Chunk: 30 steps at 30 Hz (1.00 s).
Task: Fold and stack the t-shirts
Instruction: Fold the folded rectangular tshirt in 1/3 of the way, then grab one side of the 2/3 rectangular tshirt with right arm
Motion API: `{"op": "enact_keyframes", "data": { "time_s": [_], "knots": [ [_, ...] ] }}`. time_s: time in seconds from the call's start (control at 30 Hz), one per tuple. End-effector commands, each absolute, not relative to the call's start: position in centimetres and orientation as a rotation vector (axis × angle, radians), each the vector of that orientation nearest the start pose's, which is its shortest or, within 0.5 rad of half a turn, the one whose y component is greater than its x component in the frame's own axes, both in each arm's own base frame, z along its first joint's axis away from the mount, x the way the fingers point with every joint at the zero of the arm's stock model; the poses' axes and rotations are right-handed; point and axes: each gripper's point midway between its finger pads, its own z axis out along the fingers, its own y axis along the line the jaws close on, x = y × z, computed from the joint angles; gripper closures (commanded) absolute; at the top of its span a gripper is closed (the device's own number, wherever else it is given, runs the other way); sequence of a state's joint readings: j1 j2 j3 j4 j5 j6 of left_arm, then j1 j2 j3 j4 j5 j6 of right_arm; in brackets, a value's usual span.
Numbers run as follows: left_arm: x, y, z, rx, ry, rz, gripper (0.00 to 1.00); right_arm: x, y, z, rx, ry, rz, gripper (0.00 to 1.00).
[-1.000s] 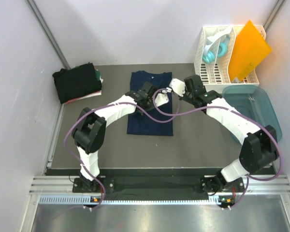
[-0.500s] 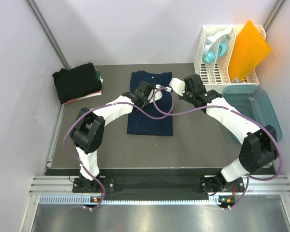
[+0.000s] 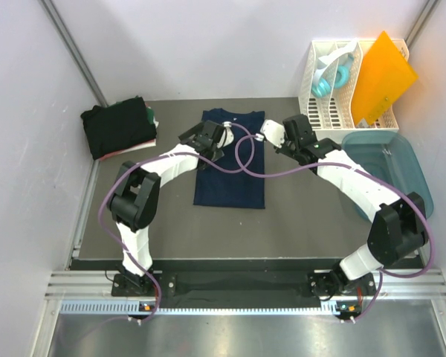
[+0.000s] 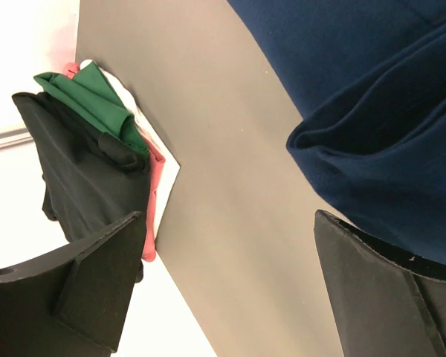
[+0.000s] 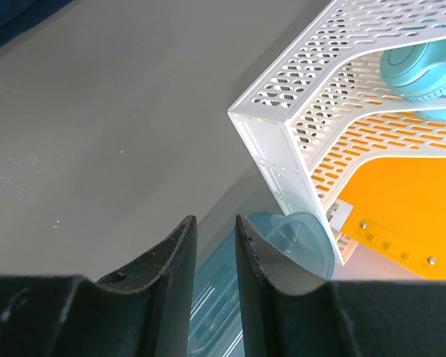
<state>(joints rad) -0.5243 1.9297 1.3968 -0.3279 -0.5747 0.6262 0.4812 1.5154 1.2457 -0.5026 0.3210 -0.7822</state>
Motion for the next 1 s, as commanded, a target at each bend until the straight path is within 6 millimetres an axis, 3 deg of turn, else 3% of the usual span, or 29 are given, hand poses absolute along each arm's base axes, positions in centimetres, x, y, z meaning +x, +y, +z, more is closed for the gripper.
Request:
{"op": "enact_keyframes", "data": {
  "time_s": [0.0,0.07,0.13,0.17,0.27,0.4,0.5,0.6,0.63,0.67,0.7,0.77,0.8,0.83,0.9,0.97],
  "knots": [
    [47.0,-13.9,14.5,0.942,2.046,0.697,0.01,39.9,11.5,20.0,-1.208,1.965,-0.519,0.72],
    [46.9,-14.5,16.4,0.926,2.011,0.616,0.01,39.6,11.7,19.8,-1.222,1.966,-0.489,0.74],
    [45.8,-16.4,16.8,1.013,1.992,0.445,0.01,38.6,12.0,18.8,-1.285,1.992,-0.442,0.81],
    [45.3,-17.3,18.0,1.034,1.953,0.38,0.01,38.0,12.9,18.2,-1.328,1.99,-0.365,0.97],
    [43.2,-18.6,17.9,1.155,1.947,0.24,0.01,35.3,14.5,15.6,-1.48,2.038,-0.16,1.0],
    [41.3,-18.5,16.7,1.227,1.985,0.146,0.01,33.4,15.9,12.7,-1.553,2.119,0.016,1.0],
    [39.8,-18.3,14.9,1.298,2.019,0.081,0.01,33.9,17.3,11.8,-1.534,2.115,0.092,1.0],
    [39.3,-18.2,13.3,1.325,2.041,-0.013,0.1,34.7,19.1,11.4,-1.498,2.128,0.2,1.0],
    [39.8,-17.4,13.2,1.292,2.061,-0.042,0.23,35.7,19.6,12.5,-1.453,2.116,0.239,1.0],
    [39.9,-17.0,12.3,1.273,2.11,-0.085,0.41,35.7,20.6,12.2,-1.436,2.119,0.349,1.0],
    [40.4,-17.4,13.2,1.201,2.128,-0.171,0.64,36.7,20.6,13.3,-1.37,2.126,0.398,1.0],
    [40.9,-15.9,12.6,1.102,2.231,-0.264,0.88,36.9,21.6,13.2,-1.32,2.14,0.551,1.0],
    [41.4,-16.5,13.4,1.055,2.224,-0.357,1.0,37.9,21.3,14.0,-1.257,2.148,0.589,1.0],
    [41.8,-15.8,13.2,1.017,2.246,-0.382,1.0,37.9,21.8,13.7,-1.236,2.151,0.668,1.0],
    [41.8,-16.1,13.3,0.998,2.243,-0.44,1.0,39.2,21.5,14.4,-1.157,2.161,0.72,1.0],
    [41.8,-16.7,13.5,1.005,2.221,-0.482,1.0,39.7,21.9,13.8,-1.105,2.186,0.82,1.0]
  ]
}}
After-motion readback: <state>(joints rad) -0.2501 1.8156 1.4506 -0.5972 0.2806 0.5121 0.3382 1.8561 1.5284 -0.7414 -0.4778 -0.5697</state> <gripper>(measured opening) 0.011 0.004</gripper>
